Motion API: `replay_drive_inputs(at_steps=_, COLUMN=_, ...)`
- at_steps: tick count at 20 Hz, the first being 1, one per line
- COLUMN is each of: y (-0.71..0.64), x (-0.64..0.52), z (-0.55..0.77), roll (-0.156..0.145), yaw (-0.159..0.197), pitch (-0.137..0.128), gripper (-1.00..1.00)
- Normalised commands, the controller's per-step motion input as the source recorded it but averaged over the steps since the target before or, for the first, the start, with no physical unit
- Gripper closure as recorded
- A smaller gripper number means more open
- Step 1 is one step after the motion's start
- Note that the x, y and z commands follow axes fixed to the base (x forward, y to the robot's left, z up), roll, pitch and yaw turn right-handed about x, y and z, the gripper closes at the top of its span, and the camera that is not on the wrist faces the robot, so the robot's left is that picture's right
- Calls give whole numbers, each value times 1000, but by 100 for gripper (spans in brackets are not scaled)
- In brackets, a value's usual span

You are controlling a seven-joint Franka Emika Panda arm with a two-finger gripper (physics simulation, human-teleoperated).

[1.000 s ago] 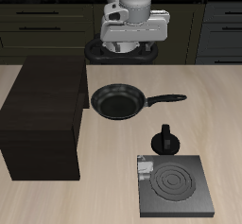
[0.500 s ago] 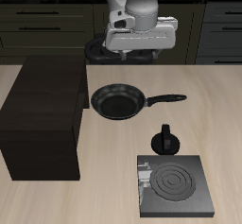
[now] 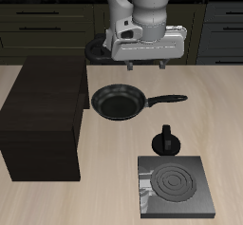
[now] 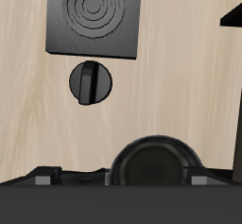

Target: Turn on the flat stove

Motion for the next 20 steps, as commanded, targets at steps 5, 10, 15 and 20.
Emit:
replay_drive_inputs(at_steps=5, y=138, x=276, z=-27, roll=-19, yaw=3, pitch=1, gripper=-100)
replay_drive_inputs(at_steps=10, y=121, x=213, z=-34, roll=-5, yaw=-19, pitch=11, gripper=-100)
replay_drive_inputs(at_steps=15, y=124, x=168, z=-92, roll=-5, yaw=3, pitch=22, gripper=-100)
replay_drive_inputs(at_steps=20, y=169, x=148, z=-163, roll=15, yaw=8, pitch=26, gripper=-100)
